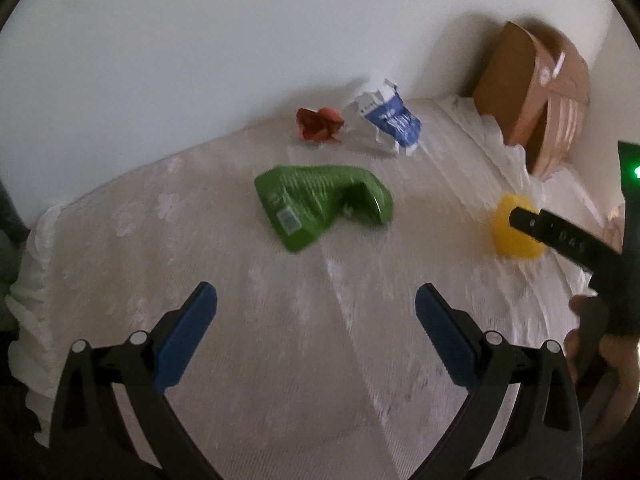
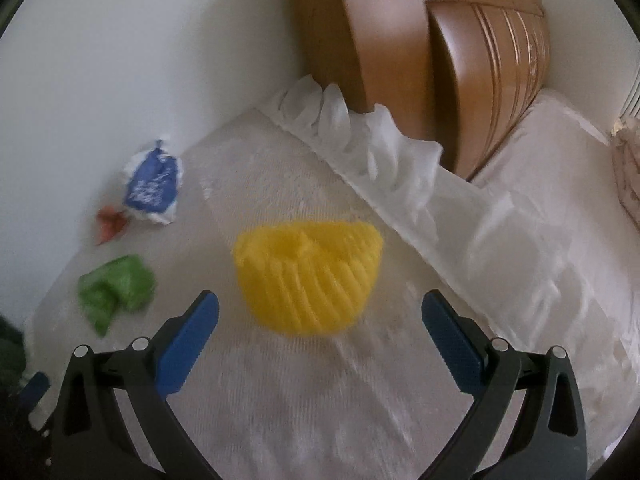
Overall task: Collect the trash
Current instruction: 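Grasp the yellow foam net with the right tool while the left tool grasps the green snack bag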
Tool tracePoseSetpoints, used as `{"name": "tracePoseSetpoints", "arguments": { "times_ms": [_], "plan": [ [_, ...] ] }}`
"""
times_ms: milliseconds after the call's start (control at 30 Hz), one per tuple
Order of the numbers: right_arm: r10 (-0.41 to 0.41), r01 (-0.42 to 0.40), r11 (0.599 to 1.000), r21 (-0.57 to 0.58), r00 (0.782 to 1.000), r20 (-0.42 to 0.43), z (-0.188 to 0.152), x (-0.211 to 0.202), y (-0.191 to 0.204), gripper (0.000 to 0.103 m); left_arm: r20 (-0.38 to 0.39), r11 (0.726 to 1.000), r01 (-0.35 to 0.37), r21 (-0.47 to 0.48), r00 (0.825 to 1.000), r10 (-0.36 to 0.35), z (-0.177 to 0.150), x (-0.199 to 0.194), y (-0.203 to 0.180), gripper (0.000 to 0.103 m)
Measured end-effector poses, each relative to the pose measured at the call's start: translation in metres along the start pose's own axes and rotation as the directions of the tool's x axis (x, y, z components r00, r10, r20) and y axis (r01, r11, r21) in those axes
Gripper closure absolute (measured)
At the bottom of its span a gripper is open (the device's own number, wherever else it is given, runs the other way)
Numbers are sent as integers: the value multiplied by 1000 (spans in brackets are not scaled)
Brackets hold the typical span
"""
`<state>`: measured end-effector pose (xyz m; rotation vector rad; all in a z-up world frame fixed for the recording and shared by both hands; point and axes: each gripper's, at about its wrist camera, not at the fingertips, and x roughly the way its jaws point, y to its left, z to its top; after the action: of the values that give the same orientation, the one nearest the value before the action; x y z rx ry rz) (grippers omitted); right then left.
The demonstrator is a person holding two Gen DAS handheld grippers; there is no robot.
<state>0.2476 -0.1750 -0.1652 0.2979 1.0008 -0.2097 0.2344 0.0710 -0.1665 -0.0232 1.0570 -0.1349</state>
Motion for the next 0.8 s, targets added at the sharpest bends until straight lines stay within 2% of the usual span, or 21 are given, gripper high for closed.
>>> {"name": "tracePoseSetpoints", "arguments": {
  "times_ms": [67, 133, 167, 233, 333, 467, 667, 733, 800],
  "plan": [
    [17, -17, 1000, -15, 1000, 6, 3, 4, 3, 9, -9, 1000, -5, -16, 1000, 4, 8, 9, -1, 8],
    [29, -30, 998, -58, 1000, -8, 4, 9, 6, 36, -5, 1000, -7, -12, 1000, 7, 14, 16, -1, 8],
    [34, -34, 997, -73, 999, -3, 3, 8, 5, 40, 1, 1000, -15, 2, 1000, 15, 17, 18, -1, 8],
    [53, -53, 994, -91, 999, -2, 3, 5, 4, 55, 26, 996, -47, 73, 999, 45, 22, 22, -1, 8],
    [82, -82, 993, -88, 997, -5, 4, 1, -1, 68, 64, 976, -77, 203, 996, 66, 33, 28, -2, 8],
    [122, -122, 990, -68, 993, -2, 4, -11, -10, 72, 69, 929, -63, 364, 997, 40, 50, 37, -4, 8],
    [159, -158, 986, -58, 987, 5, -8, -36, -18, 72, 63, 810, -41, 584, 998, 5, 62, 52, -23, 9],
    [169, -168, 984, -53, 986, 4, -13, -42, -20, 72, 55, 765, -43, 642, 998, 9, 63, 61, -30, 16],
    [171, -170, 984, -49, 985, 3, -20, -50, -23, 72, 17, 740, -27, 672, 1000, 21, 64, 72, -34, 32]
  ]
}}
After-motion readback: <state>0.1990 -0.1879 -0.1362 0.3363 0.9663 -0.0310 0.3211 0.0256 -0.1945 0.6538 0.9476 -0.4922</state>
